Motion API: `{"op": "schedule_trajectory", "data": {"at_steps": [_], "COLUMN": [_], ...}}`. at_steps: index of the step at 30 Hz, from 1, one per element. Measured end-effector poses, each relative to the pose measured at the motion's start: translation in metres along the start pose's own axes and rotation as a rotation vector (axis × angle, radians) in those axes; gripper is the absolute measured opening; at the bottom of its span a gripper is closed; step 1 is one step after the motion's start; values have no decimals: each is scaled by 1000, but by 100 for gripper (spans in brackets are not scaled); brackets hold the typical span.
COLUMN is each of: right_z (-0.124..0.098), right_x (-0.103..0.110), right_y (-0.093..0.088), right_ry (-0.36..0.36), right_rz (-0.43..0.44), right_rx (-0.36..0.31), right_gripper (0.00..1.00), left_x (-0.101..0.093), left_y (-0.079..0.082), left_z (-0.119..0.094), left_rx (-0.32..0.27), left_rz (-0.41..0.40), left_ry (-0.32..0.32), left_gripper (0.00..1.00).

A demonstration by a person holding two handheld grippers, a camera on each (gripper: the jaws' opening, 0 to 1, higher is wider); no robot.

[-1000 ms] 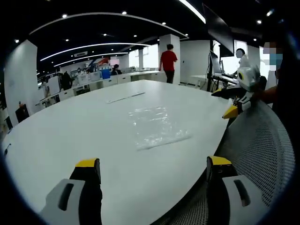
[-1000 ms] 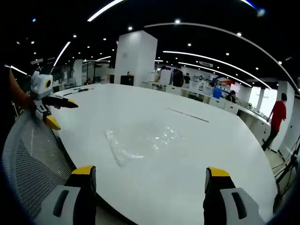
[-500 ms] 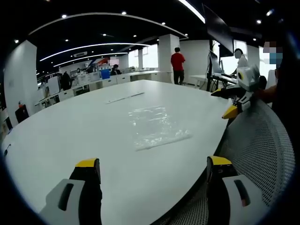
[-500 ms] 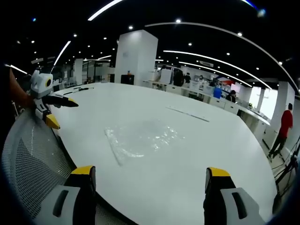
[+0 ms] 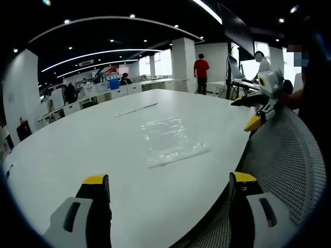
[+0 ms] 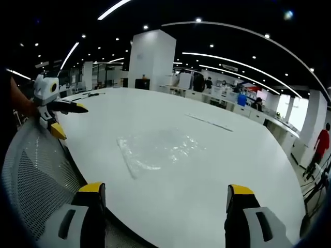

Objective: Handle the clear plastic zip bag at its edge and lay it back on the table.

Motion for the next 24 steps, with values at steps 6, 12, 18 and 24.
{"op": "schedule_trajectory", "data": {"at_steps": [6,12,18,24], "right_z": [2,3,3,2], "right_x": [5,6,7,6], "right_y": [-1,-2,-3,-3], "right_ry": [37,48,53,47], "right_rz": [-32,-33,-30,-25], "right_rx": [28,39,38,35], "right_gripper": [98,99,98,98], "left_x": [2,12,7,5], "left_y": [5,12,17,19], "left_z": [1,8,12,16], "left_rx": [2,-2,28,52], "left_rz": [82,80,105,136], "left_ry": [-9,-19,-45,-78], "left_gripper": [96,97,96,94]}}
Point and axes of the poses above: the point that each gripper's makers call its tool centre point, and the gripper's own axes: z roughly forward along the fingers, x roughly to its left, y roughly out of its top, the point moved 5 cm from there along -z, roughly backward along the fingers, and after that the axes turned 4 degrees about -z, right-handed, at the moved point
